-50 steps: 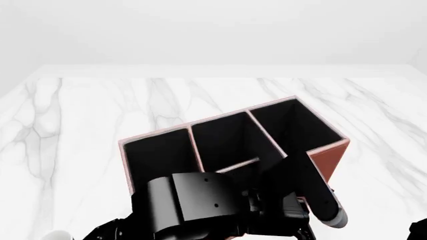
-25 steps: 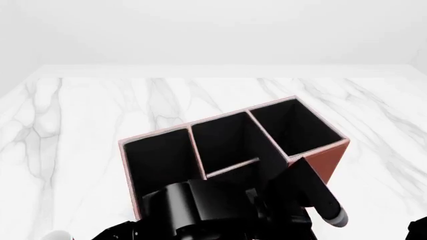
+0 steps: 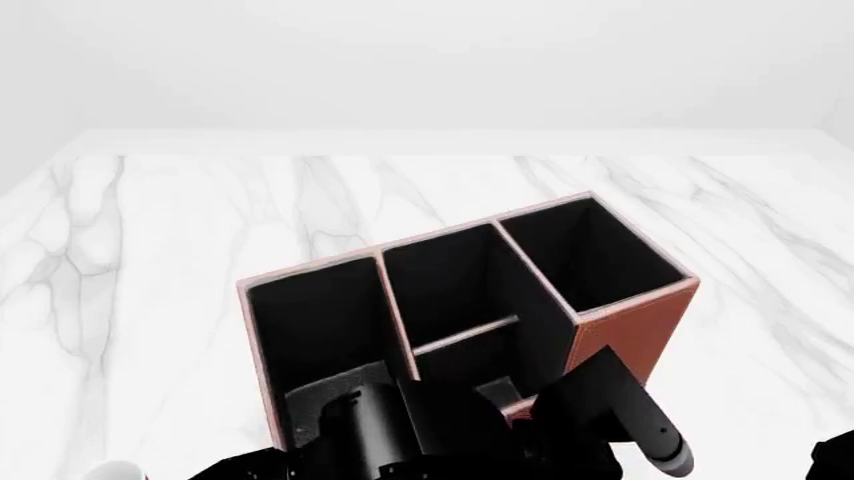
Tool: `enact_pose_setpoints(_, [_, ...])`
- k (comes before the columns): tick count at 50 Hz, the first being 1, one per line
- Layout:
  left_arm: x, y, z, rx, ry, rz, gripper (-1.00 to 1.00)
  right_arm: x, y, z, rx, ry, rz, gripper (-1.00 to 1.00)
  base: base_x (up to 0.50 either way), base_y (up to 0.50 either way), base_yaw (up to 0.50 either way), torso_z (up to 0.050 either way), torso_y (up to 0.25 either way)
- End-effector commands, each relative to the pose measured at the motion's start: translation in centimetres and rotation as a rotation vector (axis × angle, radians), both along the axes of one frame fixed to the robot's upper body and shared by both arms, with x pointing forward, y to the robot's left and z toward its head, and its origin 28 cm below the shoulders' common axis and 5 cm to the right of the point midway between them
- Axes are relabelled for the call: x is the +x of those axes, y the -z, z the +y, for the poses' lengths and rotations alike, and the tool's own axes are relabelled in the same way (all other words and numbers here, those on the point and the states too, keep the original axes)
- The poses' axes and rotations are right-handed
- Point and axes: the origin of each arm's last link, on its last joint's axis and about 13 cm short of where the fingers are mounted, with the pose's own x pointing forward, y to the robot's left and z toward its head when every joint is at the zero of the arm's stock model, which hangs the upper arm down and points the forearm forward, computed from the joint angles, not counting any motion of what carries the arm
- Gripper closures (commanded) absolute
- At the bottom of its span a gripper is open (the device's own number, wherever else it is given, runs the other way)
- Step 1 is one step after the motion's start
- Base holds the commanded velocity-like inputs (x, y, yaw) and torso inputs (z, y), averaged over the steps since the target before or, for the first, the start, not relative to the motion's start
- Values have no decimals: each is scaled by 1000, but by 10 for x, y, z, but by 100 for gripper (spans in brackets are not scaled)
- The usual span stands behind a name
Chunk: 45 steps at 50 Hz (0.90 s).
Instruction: Pick up the book and place it in the back compartment of the caddy.
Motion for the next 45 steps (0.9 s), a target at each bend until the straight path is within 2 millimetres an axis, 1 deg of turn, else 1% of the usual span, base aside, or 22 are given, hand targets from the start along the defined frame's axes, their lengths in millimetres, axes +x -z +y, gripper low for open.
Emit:
enact_pose_setpoints(1, [-2,9,-5,1,10,-6,-100,-1,0,-1,-19,23,-5,-100,0,0,0,0,0])
enact_pose_setpoints(17, [-10,17,-9,35,28,-13,-100,-1,1,-1,-18,21,-4,-100,0,0,0,0,0])
enact_pose_setpoints(25, [-12,27,-10,58,24,5,-100,-1,1,-1,-18,20,-3,-100,0,0,0,0,0])
enact_pose_setpoints(45, [-19,41,-13,127,47,-23,-100,0,1,0,-17,18,-1,-100,0,0,0,0,0])
